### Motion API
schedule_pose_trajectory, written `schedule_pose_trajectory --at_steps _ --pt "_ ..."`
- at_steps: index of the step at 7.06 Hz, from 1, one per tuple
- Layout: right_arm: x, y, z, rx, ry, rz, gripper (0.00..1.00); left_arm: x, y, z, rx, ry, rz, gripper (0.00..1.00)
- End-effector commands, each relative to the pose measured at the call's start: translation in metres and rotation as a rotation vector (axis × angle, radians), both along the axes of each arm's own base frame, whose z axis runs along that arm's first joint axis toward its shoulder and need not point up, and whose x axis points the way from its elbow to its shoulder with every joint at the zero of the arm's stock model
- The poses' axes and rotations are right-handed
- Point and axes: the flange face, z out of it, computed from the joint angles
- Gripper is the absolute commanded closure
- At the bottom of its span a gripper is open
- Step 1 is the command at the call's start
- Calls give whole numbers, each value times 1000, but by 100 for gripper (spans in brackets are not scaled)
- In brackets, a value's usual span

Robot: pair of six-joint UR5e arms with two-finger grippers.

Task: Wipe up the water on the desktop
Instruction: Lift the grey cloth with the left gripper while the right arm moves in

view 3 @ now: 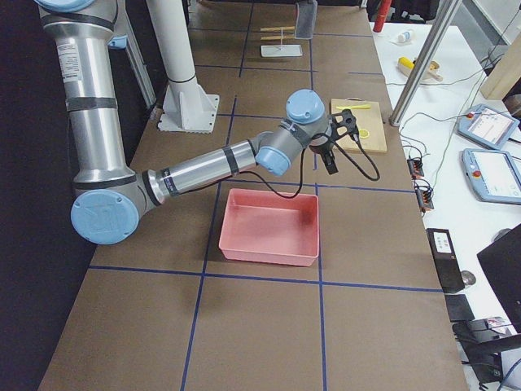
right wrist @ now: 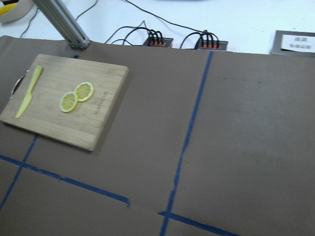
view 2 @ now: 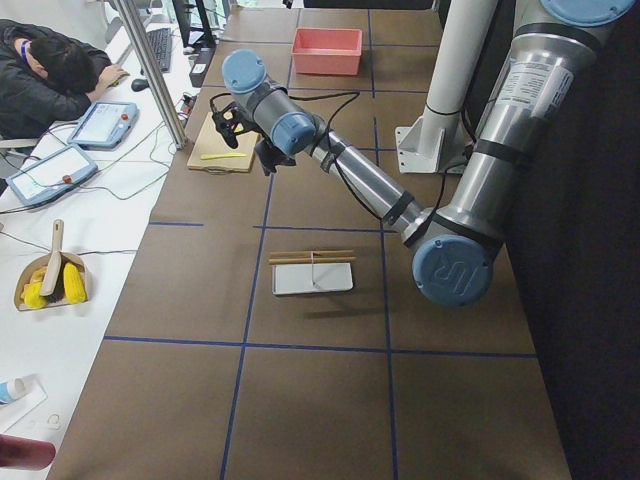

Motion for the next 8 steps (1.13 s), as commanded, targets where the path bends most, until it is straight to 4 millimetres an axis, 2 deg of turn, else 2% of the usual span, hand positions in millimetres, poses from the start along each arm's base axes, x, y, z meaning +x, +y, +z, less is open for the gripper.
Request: schedule_pose_trajectory --at_steps 1,2,3,4,5,6,7,8 --pt "-86 25 -70 98 -20 20 0 42 -5 -38 -38 18 43 100" --pt "-126 29 -99 137 -33 42 0 42 -4 -40 -22 24 41 100" --pt "-163 50 -115 172 -33 70 0 49 0 -45 52 33 32 100" --pt "-193 69 -123 210 -24 88 0 76 9 -53 109 17 -25 100" --pt "-210 83 -131 236 -24 101 0 124 25 -59 155 39 -91 100" --pt "-219 89 -130 238 -21 91 0 153 39 -64 174 65 -113 100" --pt "-238 100 -131 250 -16 90 0 157 45 -71 146 88 -117 100" --pt "-271 119 -147 286 -26 97 0 155 42 -81 133 116 -172 100"
